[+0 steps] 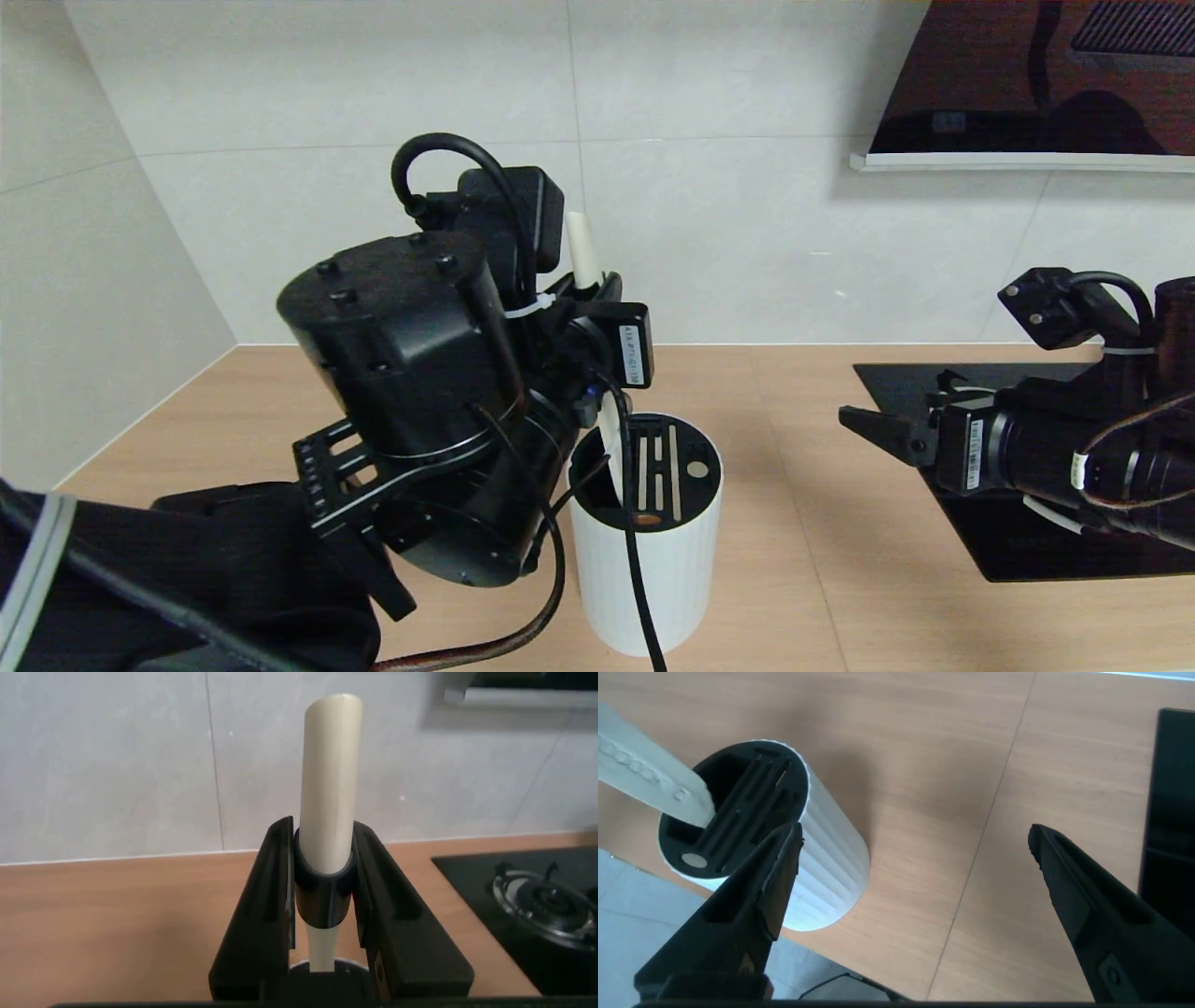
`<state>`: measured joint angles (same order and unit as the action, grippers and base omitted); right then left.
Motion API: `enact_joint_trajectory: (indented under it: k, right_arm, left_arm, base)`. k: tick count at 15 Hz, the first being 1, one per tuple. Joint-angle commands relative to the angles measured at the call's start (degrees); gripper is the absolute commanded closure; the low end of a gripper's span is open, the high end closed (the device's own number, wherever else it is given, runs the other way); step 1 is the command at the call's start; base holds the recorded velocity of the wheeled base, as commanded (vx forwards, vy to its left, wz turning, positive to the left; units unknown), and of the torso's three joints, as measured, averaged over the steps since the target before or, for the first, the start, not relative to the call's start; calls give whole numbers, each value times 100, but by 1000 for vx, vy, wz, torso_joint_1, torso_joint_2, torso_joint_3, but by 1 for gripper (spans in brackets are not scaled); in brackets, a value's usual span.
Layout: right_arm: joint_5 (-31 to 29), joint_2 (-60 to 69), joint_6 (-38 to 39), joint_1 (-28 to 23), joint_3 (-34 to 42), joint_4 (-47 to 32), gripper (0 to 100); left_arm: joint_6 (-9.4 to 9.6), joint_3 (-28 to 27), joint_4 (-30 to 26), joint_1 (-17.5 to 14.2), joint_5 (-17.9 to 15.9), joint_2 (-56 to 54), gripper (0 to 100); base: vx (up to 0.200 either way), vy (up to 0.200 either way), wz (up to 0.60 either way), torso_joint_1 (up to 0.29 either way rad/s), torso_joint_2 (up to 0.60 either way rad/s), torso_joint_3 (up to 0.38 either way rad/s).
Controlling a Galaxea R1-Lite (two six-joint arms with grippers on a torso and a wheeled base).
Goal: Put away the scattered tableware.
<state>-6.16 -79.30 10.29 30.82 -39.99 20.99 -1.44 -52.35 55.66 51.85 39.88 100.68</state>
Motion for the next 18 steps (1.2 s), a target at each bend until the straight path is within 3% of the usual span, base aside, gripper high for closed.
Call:
enact_joint_trajectory:
  k: [1,3,9,18]
  right_arm:
    - [0,-7,-1,3,-1,1,0]
    - [0,-7,-1,3,8,1,0]
    - [0,-7,-1,3,8,1,0]
    - [0,-33,-1,3,35,1,0]
  left_arm:
    - [-76,32,-3,1,3,145,100]
    - [-199,75,-12,1,3,224,100]
    - [-313,225,-20,106,-15,549,100]
    - [-313,374,-47,194,-32,874,100]
  base:
    - [0,0,0,0,0,0]
    - [0,0,0,0,0,0]
    - [0,0,0,0,0,0]
    - [0,0,0,0,0,0]
